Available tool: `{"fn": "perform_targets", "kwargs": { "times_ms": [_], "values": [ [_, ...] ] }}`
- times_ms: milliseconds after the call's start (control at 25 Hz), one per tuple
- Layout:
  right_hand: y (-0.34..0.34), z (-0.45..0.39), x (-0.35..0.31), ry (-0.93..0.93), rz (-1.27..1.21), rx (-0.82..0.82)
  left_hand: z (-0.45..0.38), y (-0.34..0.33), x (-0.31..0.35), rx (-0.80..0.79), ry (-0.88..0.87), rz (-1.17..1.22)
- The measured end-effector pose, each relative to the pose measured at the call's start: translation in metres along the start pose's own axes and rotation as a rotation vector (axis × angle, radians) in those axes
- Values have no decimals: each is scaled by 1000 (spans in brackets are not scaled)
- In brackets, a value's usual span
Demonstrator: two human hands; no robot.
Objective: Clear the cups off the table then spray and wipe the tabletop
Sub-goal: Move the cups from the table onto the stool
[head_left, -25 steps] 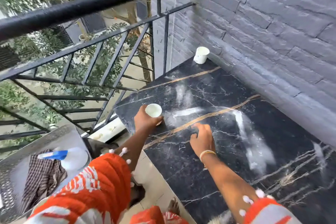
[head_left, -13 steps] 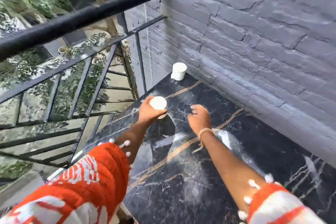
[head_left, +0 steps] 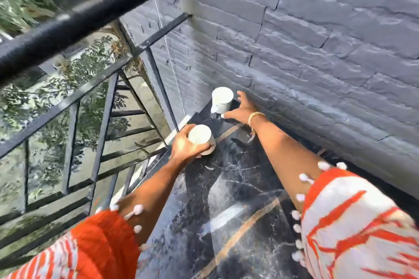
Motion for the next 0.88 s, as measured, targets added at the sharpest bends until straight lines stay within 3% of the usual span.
{"fn": "perform_targets", "kwargs": {
  "times_ms": [200,320,440,720,880],
  "values": [
    [-10,-33,-7,70,29,-26,-9,-5,-9,-47,-62,-45],
    [-17,-34,-7,86,7,75,-7,-8,-13,-79,-111,-114],
    [-20,-20,-3,88,-31,124,-1,-9,-18,-55,-126,-140],
    [-43,24,-6,141,56,18,32,-9,-17,-40,-131,-75],
    [-38,37,-3,152,0,109,36,-9,-25,-34,-84,-69]
  ]
}}
Point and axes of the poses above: each hand's wrist, its own z-axis away from the middle knuckle, its own y-axis out of the back of the hand, x = y × z, the point moved 2 cm from there along -z, towards the middle knuckle, and after that the axes turned 3 degrees about y, right-handed, at the moved point
